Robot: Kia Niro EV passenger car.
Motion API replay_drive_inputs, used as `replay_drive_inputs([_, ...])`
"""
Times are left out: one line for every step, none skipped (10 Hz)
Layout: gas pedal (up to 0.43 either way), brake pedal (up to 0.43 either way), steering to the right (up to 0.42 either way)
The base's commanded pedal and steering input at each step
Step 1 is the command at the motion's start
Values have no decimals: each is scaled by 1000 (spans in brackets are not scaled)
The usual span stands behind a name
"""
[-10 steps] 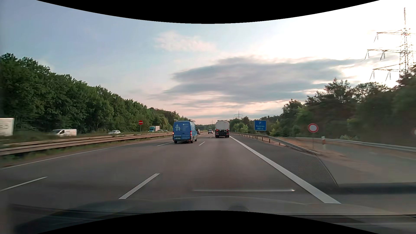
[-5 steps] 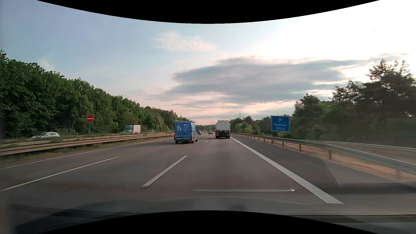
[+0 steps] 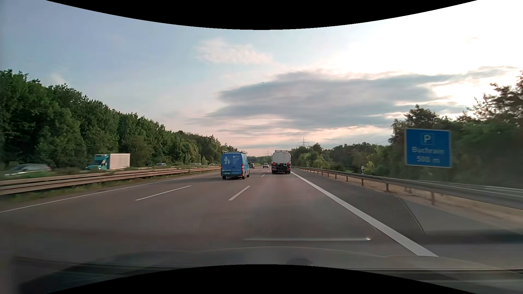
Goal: Follow the waypoints while adhering to traffic rules and regulations
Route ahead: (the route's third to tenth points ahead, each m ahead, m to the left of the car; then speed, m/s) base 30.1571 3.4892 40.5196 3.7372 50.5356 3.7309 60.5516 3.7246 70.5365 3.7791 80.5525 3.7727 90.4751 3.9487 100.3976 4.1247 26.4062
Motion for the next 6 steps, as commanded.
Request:
replay_drive_inputs([287,0,-6])
replay_drive_inputs([287,0,-6])
replay_drive_inputs([280,0,-7])
replay_drive_inputs([280,0,-7])
replay_drive_inputs([280,0,-7])
replay_drive_inputs([280,0,-7])
